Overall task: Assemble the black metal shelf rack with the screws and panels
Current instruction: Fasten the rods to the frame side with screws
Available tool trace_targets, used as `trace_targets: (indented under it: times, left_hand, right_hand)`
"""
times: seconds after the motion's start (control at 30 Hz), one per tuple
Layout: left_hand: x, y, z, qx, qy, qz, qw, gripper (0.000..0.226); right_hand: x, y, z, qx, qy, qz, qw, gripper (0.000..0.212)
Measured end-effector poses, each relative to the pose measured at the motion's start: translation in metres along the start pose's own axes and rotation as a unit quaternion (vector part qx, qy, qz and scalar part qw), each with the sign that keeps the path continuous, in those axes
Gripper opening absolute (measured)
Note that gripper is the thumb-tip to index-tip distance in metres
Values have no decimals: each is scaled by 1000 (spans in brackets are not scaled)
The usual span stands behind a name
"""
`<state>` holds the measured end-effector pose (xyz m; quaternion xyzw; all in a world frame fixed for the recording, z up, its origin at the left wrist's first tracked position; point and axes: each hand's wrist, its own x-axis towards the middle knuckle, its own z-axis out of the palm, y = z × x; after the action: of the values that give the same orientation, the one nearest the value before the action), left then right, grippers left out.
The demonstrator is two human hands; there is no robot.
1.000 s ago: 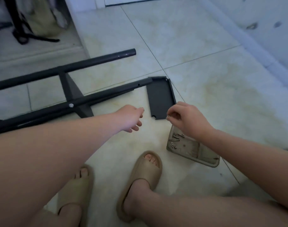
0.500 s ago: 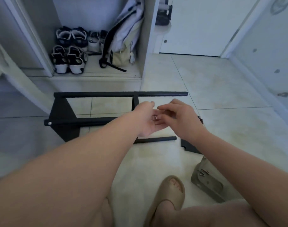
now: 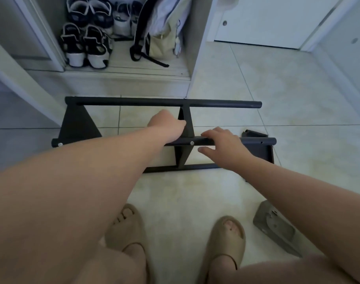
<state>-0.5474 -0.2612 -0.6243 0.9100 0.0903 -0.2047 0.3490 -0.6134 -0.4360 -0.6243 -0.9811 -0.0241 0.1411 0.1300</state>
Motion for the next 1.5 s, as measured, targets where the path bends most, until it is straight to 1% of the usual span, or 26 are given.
trace_targets:
  times: [0.07, 0.13, 0.23, 0.33, 0.47, 0.57, 0.67, 0.83, 0.97, 1.07, 1.17, 1.23, 1.33, 1.4, 1.47, 1.5]
  left_hand:
    - [13, -5, 2, 9, -11, 4, 1000, 40]
    - [23, -8, 5, 22, -29, 17, 999, 42]
    - [35, -7, 11, 21, -63, 43, 997, 45]
    - [40, -4, 16, 14, -86, 60, 994, 44]
    - [44, -4, 20, 19, -119, 51, 991, 41]
    - [42, -1, 21, 30, -128, 51, 990, 43]
    - [35, -4, 25, 30, -149, 44, 987, 45]
    - [7, -9, 33, 84, -206, 44, 974, 44]
    - [-20, -11, 38, 139, -270, 41, 952, 36]
    - [-41, -13, 44, 153, -312, 33, 937, 30]
    - [-62, -12, 49, 192, -325, 52, 924, 27]
    - [-76, -11, 51, 219, -315, 55, 922, 30]
    - [-94, -12, 55, 244, -303, 64, 919, 31]
    - [-104, -16, 59, 249, -300, 81, 917, 24]
    - [-111, -19, 62, 232, -307, 78, 919, 18]
    - [-113, -21, 65, 225, -319, 77, 917, 22]
  right_hand:
    - [10, 2, 8, -31, -15, -7, 999, 49]
    - [20, 4, 15, -32, -15, -13, 999, 49]
    - [32, 6, 21, -16, -9, -15, 1000, 45]
    - [40, 8, 23, 29, 4, 2, 1000, 38]
    - [43, 10, 25, 69, 10, 20, 997, 35]
    - [39, 9, 25, 67, 9, 22, 997, 36]
    - [27, 8, 25, 53, -16, 32, 998, 40]
    - [-8, 8, 29, 43, -67, 56, 995, 47]
    - [-40, 8, 35, 31, -102, 73, 992, 50]
    - [-63, 7, 40, 31, -111, 86, 990, 50]
    - [-88, 5, 48, 56, -105, 110, 987, 48]
    - [-106, 2, 54, 85, -87, 136, 983, 46]
    - [-128, -2, 61, 89, -73, 148, 982, 46]
    - [-138, -1, 66, 89, -71, 148, 982, 47]
    - [-149, 1, 71, 72, -42, 136, 987, 52]
    - [-153, 4, 74, 48, -7, 116, 992, 63]
